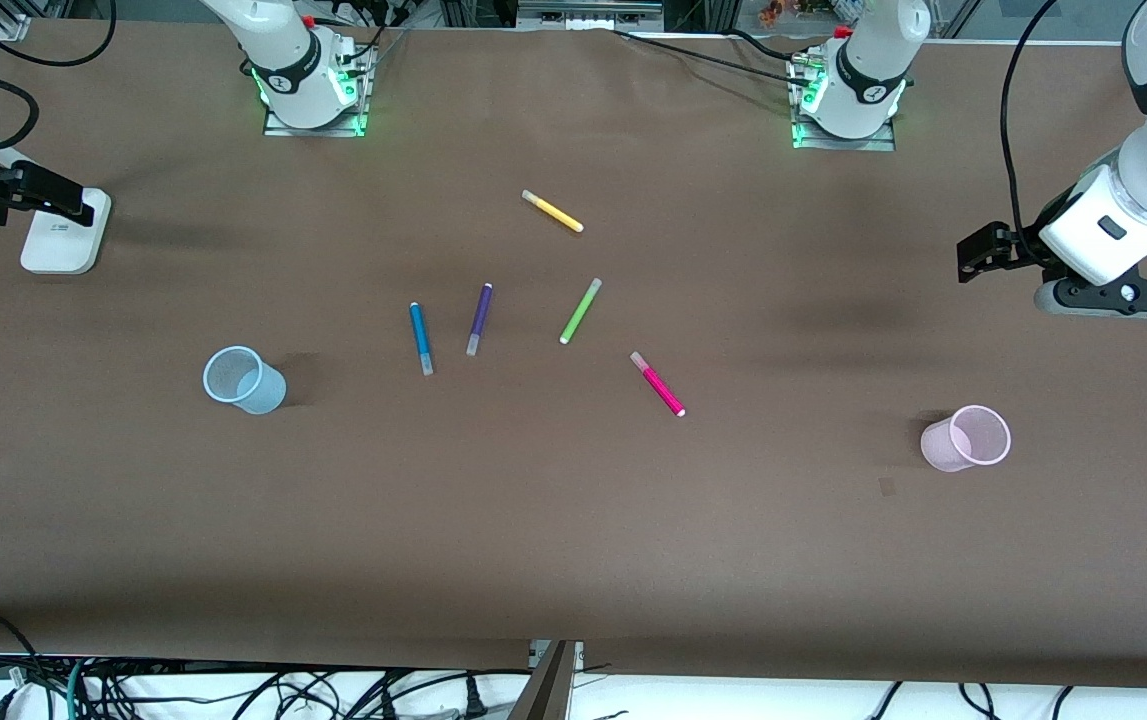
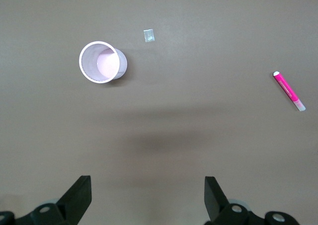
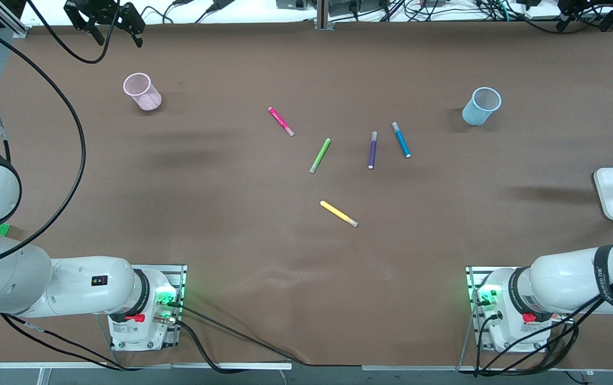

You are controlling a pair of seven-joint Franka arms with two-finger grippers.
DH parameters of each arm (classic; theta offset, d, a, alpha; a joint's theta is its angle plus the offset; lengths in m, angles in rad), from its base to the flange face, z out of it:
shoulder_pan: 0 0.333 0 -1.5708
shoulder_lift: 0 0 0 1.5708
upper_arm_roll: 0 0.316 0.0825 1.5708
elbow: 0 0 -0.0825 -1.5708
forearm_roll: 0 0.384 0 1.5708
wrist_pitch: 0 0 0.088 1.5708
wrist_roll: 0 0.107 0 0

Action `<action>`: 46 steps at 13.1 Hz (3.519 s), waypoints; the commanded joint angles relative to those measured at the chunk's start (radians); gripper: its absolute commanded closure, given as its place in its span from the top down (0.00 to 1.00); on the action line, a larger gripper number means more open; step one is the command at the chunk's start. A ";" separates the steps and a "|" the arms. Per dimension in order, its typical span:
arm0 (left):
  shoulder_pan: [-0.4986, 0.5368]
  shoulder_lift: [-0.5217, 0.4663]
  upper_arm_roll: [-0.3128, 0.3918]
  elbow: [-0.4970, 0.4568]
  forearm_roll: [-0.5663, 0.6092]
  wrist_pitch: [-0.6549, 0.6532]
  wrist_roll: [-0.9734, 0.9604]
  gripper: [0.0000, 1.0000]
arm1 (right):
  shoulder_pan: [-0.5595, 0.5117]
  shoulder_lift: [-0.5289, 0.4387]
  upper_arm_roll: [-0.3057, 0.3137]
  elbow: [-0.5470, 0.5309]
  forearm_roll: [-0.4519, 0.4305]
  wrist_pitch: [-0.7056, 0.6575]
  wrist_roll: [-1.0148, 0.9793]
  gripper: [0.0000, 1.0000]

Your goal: Place pink and blue markers in matching cups

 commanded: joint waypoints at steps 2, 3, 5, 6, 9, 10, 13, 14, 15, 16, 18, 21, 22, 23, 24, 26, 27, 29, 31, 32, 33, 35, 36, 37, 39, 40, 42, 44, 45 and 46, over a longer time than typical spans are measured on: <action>0.004 0.004 0.003 0.018 0.013 -0.025 -0.007 1.00 | -0.005 0.007 0.000 0.019 -0.006 -0.007 -0.016 1.00; 0.003 0.004 0.001 0.018 0.005 -0.024 -0.008 1.00 | -0.007 0.007 0.000 0.019 -0.006 -0.005 -0.017 1.00; 0.001 0.003 -0.005 0.018 0.005 -0.028 -0.010 1.00 | -0.007 0.007 0.000 0.019 -0.006 -0.002 -0.019 1.00; 0.001 0.003 -0.005 0.012 0.005 -0.036 -0.008 1.00 | -0.007 0.007 0.000 0.019 -0.006 -0.002 -0.019 1.00; -0.003 0.001 -0.006 0.011 0.003 -0.047 -0.014 1.00 | -0.007 0.007 0.000 0.019 -0.006 -0.002 -0.019 1.00; -0.012 0.002 -0.009 0.009 0.002 -0.048 -0.042 1.00 | -0.007 0.007 0.000 0.019 -0.006 0.000 -0.019 1.00; -0.012 0.013 -0.090 0.009 -0.038 -0.040 -0.209 1.00 | -0.005 0.007 0.000 0.019 -0.006 -0.002 -0.019 1.00; -0.012 0.030 -0.120 0.012 -0.044 -0.039 -0.272 1.00 | -0.007 0.007 0.000 0.019 -0.006 0.000 -0.019 1.00; -0.012 0.036 -0.147 0.014 -0.044 -0.033 -0.322 1.00 | -0.007 0.007 0.000 0.019 -0.006 0.000 -0.019 1.00; -0.014 0.042 -0.164 0.012 -0.044 -0.018 -0.362 1.00 | -0.007 0.007 0.000 0.019 -0.006 0.000 -0.019 1.00; -0.014 0.067 -0.209 0.015 -0.049 0.002 -0.472 1.00 | -0.007 0.012 0.000 0.019 -0.006 0.000 -0.020 1.00; -0.014 0.137 -0.313 0.012 -0.046 0.111 -0.669 1.00 | -0.002 0.030 0.000 0.019 0.008 0.001 -0.013 1.00; -0.016 0.172 -0.345 0.012 -0.041 0.155 -0.736 1.00 | 0.005 0.045 0.004 0.019 0.007 0.006 -0.007 1.00; -0.028 0.212 -0.368 0.012 -0.034 0.198 -0.796 1.00 | 0.014 0.061 0.007 0.019 0.008 0.007 -0.005 1.00; -0.052 0.242 -0.368 0.012 -0.032 0.238 -0.827 1.00 | 0.025 0.067 0.011 0.019 0.013 0.018 -0.005 1.00; -0.103 0.295 -0.365 0.012 0.001 0.320 -0.911 1.00 | 0.060 0.114 0.011 0.019 0.013 0.023 -0.013 1.00; -0.127 0.321 -0.367 0.014 0.047 0.341 -0.957 1.00 | 0.086 0.149 0.011 0.019 0.013 0.027 -0.013 1.00; -0.164 0.378 -0.365 0.014 0.106 0.378 -1.052 1.00 | 0.143 0.212 0.011 0.018 0.014 0.052 -0.013 1.00; -0.175 0.430 -0.367 0.012 0.152 0.404 -1.106 1.00 | 0.186 0.263 0.011 0.013 0.024 0.119 -0.013 1.00; -0.190 0.455 -0.367 0.014 0.160 0.414 -1.126 1.00 | 0.206 0.291 0.011 0.009 0.030 0.157 -0.013 1.00; -0.204 0.475 -0.364 0.014 0.161 0.441 -1.162 1.00 | 0.226 0.324 0.011 0.001 0.030 0.197 -0.013 1.00; -0.207 0.512 -0.364 0.014 0.163 0.481 -1.218 1.00 | 0.260 0.372 0.011 -0.025 0.030 0.298 -0.002 1.00; -0.206 0.524 -0.361 0.014 0.163 0.490 -1.220 1.00 | 0.277 0.393 0.011 -0.042 0.030 0.347 0.003 1.00; -0.203 0.536 -0.356 0.014 0.163 0.498 -1.220 1.00 | 0.294 0.409 0.011 -0.060 0.030 0.396 0.004 1.00; -0.204 0.568 -0.342 0.012 0.163 0.547 -1.220 1.00 | 0.315 0.430 0.011 -0.106 0.031 0.487 0.006 1.00; -0.206 0.588 -0.341 0.011 0.172 0.570 -1.220 1.00 | 0.330 0.438 0.011 -0.132 0.031 0.530 0.006 1.00; -0.206 0.622 -0.341 0.011 0.227 0.601 -1.238 1.00 | 0.357 0.453 0.012 -0.191 0.034 0.628 0.051 1.00; -0.212 0.647 -0.341 0.012 0.256 0.627 -1.286 1.00 | 0.395 0.473 0.011 -0.238 0.034 0.714 0.093 1.00; -0.212 0.660 -0.341 0.011 0.264 0.641 -1.294 1.00 | 0.401 0.484 0.011 -0.258 0.034 0.760 0.093 1.00; -0.212 0.671 -0.339 0.012 0.264 0.654 -1.300 1.00 | 0.404 0.495 0.012 -0.278 0.034 0.803 0.093 1.00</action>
